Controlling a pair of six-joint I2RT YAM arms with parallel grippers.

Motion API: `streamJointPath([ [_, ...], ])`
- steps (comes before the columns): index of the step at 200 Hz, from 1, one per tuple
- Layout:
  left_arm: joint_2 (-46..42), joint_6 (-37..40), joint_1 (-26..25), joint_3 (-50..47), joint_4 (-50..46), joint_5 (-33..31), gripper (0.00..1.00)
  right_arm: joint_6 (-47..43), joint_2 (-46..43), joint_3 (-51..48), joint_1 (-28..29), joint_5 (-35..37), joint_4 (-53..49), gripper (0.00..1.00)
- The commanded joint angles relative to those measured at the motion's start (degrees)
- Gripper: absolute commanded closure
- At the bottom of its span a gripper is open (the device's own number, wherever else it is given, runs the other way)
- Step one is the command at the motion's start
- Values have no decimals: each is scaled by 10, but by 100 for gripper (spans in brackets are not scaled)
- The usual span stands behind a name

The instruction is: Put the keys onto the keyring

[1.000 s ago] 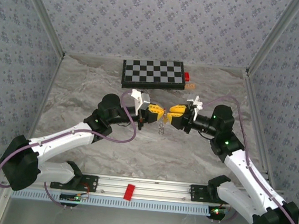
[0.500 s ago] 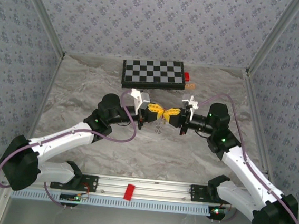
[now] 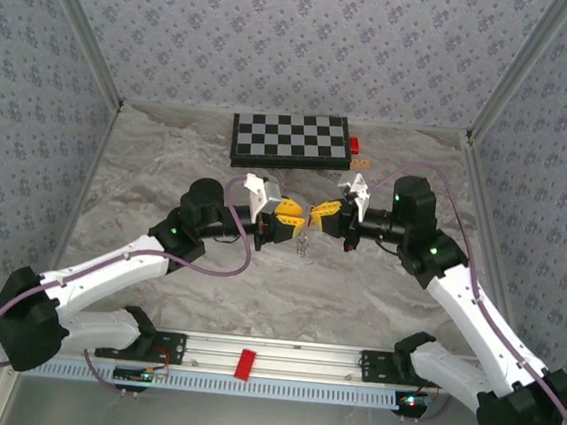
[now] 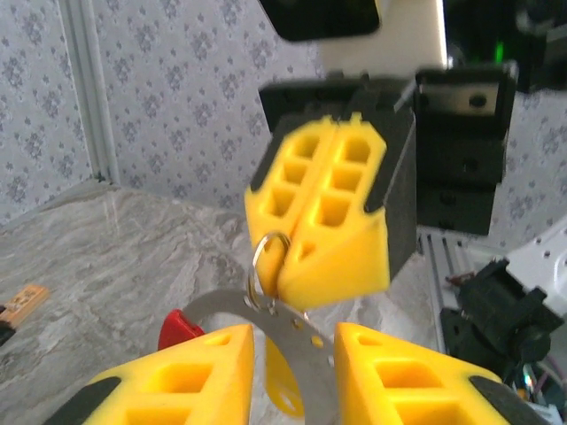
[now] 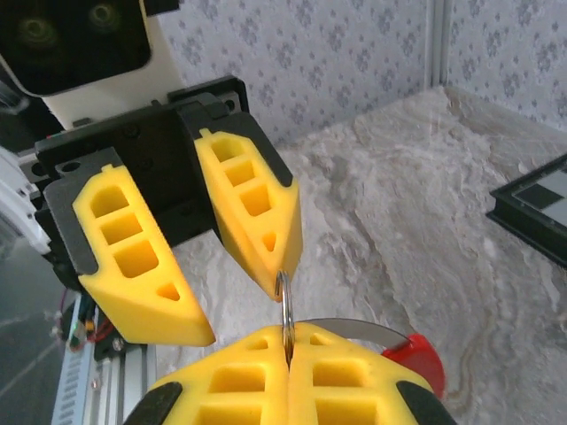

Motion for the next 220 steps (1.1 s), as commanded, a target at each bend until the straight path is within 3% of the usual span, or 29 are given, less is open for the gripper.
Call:
streamJointPath([
  [1, -16, 42, 9, 24, -62, 18, 69, -78, 30, 62, 2, 14, -160, 100],
  [33, -19, 74, 16, 30, -101, 21, 63, -141, 75, 132, 25, 59, -298, 100],
  [70, -13, 100, 22, 35, -124, 20, 63, -179, 106, 174, 43, 87, -370, 100],
  [111, 10, 115, 21, 53, -154, 51, 63, -194, 125, 178, 73, 99, -383, 100],
  [220, 51, 119, 15, 74, -181, 103, 64, -190, 131, 176, 76, 95, -357, 100],
])
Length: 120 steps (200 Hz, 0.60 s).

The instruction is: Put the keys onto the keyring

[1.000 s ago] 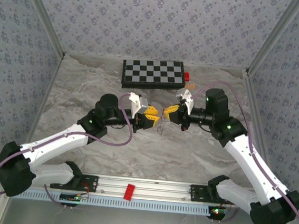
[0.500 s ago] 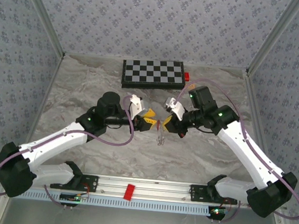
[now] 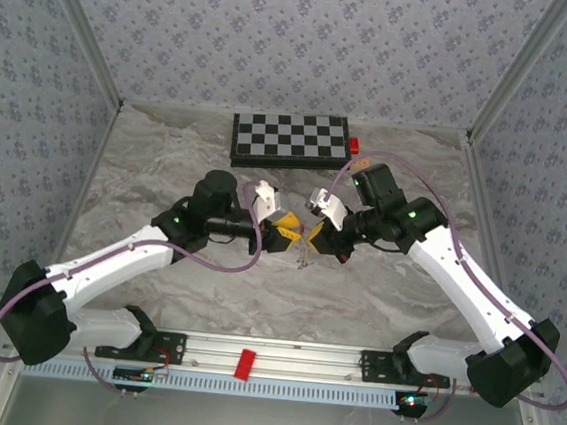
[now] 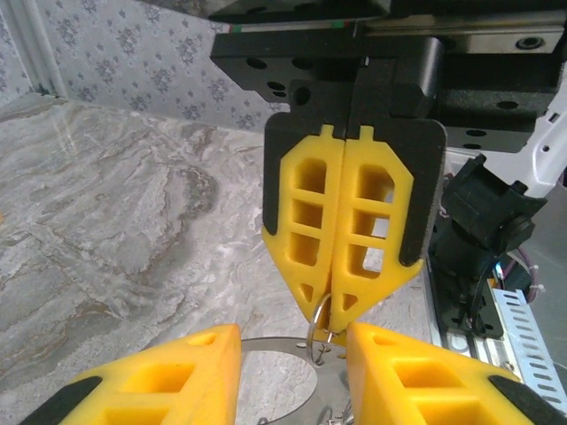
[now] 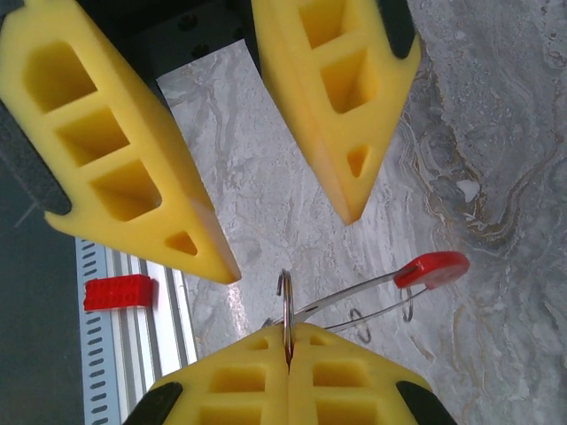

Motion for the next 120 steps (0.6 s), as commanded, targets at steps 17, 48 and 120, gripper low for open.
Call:
streamJointPath([
  [17, 24, 13, -8, 30, -13, 34, 64, -4, -5, 16, 3, -5, 4, 100],
  [48, 33, 11, -11, 32, -6, 32, 65, -5, -6, 14, 3, -15, 4, 100],
  [120, 36, 13, -13, 34, -3, 32, 83, -7, -13, 8, 5, -22, 10, 100],
])
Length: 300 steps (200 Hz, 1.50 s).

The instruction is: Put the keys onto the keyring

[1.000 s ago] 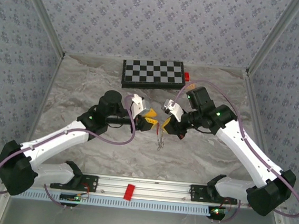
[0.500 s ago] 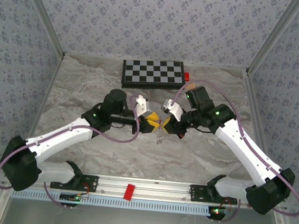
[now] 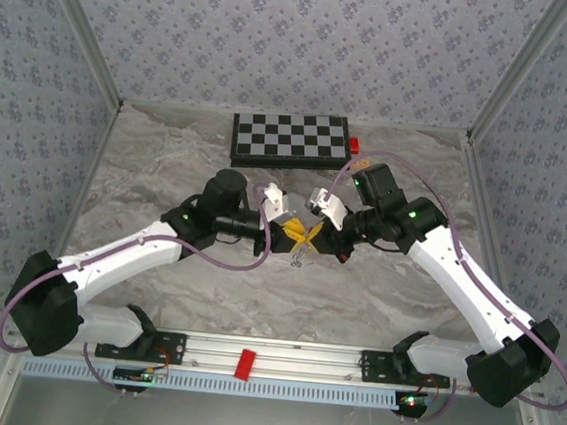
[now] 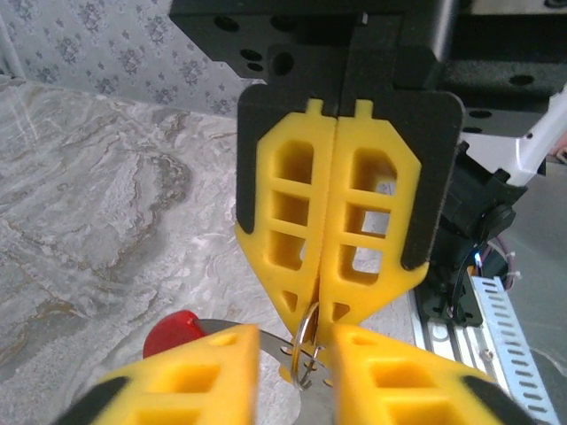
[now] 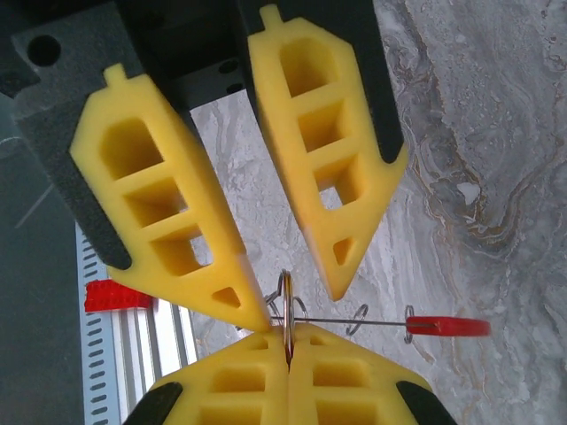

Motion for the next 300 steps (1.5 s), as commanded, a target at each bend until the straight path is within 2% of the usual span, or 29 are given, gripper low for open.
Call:
streamJointPath([
  [1, 2, 6, -4, 18, 5, 13, 83, -7, -12, 8, 5, -19, 8, 100],
  [17, 2, 2, -4, 18, 10, 18, 100, -6, -14, 5, 5, -16, 11, 100],
  [65, 2, -9, -4, 17, 17, 20, 100, 3, -28, -6, 4, -9, 27, 100],
  [77, -1, -17, -4, 13, 29, 15, 100, 3, -37, -12, 2, -7, 33, 77],
  [85, -3, -23, -4, 8, 41, 10, 100, 8, -44, -12, 0, -4, 40, 73],
  [128, -24, -72, -4, -24, 141, -28, 100, 79, -121, -99, -43, -19, 145, 70],
  [167, -35, -119, -5, -49, 234, -57, 100, 232, -215, -215, -121, -93, 363, 68],
  [192, -31, -160, -6, -64, 309, -73, 100, 316, -246, -268, -140, -98, 486, 66],
  [239, -21, -202, -11, -70, 385, -93, 100, 392, -243, -295, -141, -84, 605, 67],
  [300, -20, -196, -17, -61, 371, -84, 100, 425, -193, -283, -140, -122, 655, 67],
])
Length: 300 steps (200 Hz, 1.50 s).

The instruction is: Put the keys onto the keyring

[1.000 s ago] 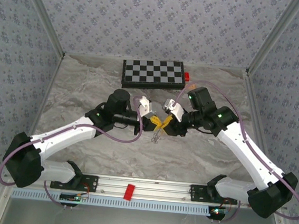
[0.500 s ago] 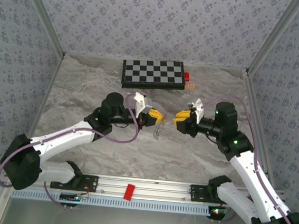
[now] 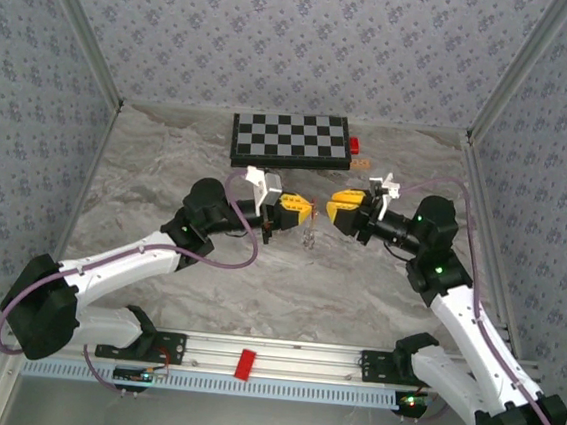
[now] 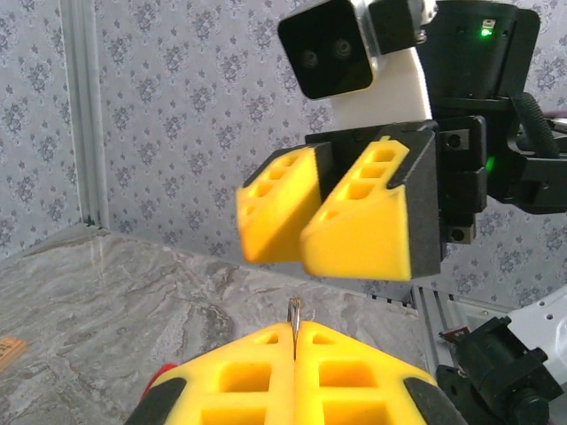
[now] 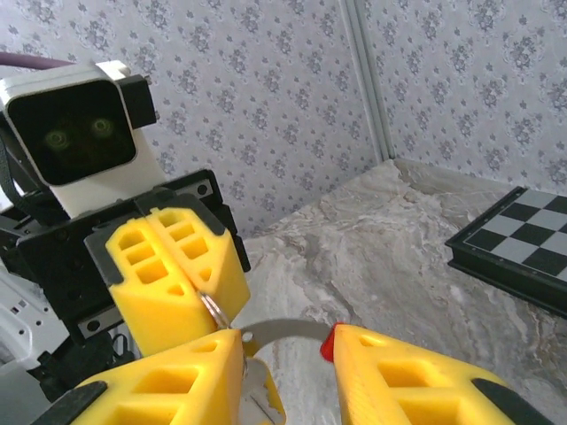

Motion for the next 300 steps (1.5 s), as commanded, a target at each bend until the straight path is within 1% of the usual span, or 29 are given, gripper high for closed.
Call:
streamJointPath([
  [1, -1, -7, -4, 9, 33, 2, 100, 27, 16, 7, -2, -30, 42, 67],
  [65, 0, -2, -6, 12, 27, 2, 100, 23, 37, 19, 8, -66, 32, 68],
  [107, 0, -2, -6, 12, 24, 1, 100, 13, 40, 19, 13, -74, 16, 65],
  [132, -2, 1, -6, 12, 18, -1, 100, 9, 31, 15, 11, -63, 10, 63],
  [145, -3, 1, -6, 12, 17, -1, 100, 11, 25, 12, 9, -65, 15, 62],
  [183, -1, 2, -7, 11, 18, -1, 100, 28, 21, 8, 7, -78, 37, 57],
  [233, -2, 3, -6, 10, 16, -4, 100, 33, 34, 10, 9, -101, 43, 58],
  [273, -6, 5, -6, 9, 16, -8, 100, 20, 34, 13, 9, -87, 20, 58],
  [300, -9, 6, -6, 6, 16, -18, 100, 16, 16, 2, 4, -66, 14, 55],
])
